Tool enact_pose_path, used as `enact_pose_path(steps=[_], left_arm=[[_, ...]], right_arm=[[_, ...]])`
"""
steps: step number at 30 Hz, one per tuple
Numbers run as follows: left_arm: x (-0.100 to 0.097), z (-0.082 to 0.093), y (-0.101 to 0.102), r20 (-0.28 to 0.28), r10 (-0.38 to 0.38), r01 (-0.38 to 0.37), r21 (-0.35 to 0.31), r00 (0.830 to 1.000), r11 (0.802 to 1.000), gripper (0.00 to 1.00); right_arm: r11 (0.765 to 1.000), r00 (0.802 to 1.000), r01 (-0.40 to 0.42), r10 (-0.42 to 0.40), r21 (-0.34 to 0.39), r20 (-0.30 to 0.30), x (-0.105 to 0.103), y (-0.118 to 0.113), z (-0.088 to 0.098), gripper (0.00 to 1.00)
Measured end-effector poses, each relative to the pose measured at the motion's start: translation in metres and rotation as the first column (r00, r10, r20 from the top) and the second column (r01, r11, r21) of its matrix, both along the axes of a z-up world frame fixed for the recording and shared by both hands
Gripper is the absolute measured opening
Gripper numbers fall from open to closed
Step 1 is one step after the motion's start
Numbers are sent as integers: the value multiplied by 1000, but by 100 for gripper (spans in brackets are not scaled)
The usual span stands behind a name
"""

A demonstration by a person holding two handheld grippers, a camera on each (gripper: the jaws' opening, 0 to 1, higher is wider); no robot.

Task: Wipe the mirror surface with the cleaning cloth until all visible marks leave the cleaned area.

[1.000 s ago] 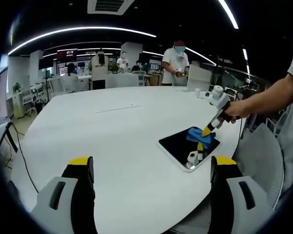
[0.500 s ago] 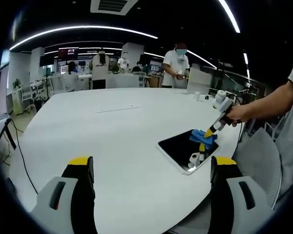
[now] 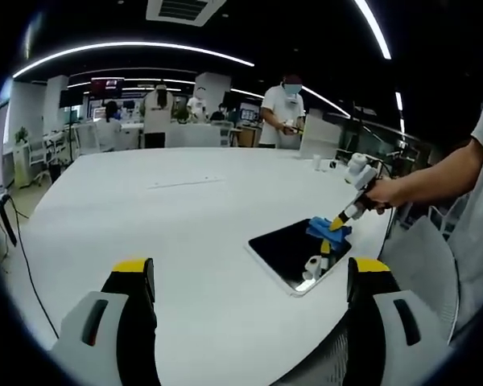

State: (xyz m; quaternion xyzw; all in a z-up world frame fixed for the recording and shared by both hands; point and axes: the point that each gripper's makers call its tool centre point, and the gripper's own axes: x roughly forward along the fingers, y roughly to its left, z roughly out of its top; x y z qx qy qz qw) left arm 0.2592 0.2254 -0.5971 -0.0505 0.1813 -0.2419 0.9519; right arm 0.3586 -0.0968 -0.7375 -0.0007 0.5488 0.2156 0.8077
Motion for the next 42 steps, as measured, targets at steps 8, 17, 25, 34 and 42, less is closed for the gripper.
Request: enact_pose_path(steps=[8,17,25,34,42], left_arm=[[-1,-3,0,-5,-6,6,8,1000,1000,99],[-7,-12,3,-26,4,-3,29,1000,1000,99],[-6,-11,1,-19,6,-5,32,1000,999,99],[-9,-13,-2,-21,3,-2,32,1000,999,99],[-12,-20,1,-32,15,-14,40,999,999,99]], right_arm=[[999,1000,20,-20,-27,12,3,-2,-3,1],[999,999,50,-50,-18,13,0,-5,-3,1],[998,999,33,-32,-45,20,-8,-5,-4,1],[995,995,103,-103,-10,4,-18,-8,-2,1],[996,996,93,-93,-16,7,-32,-9,-3,2]])
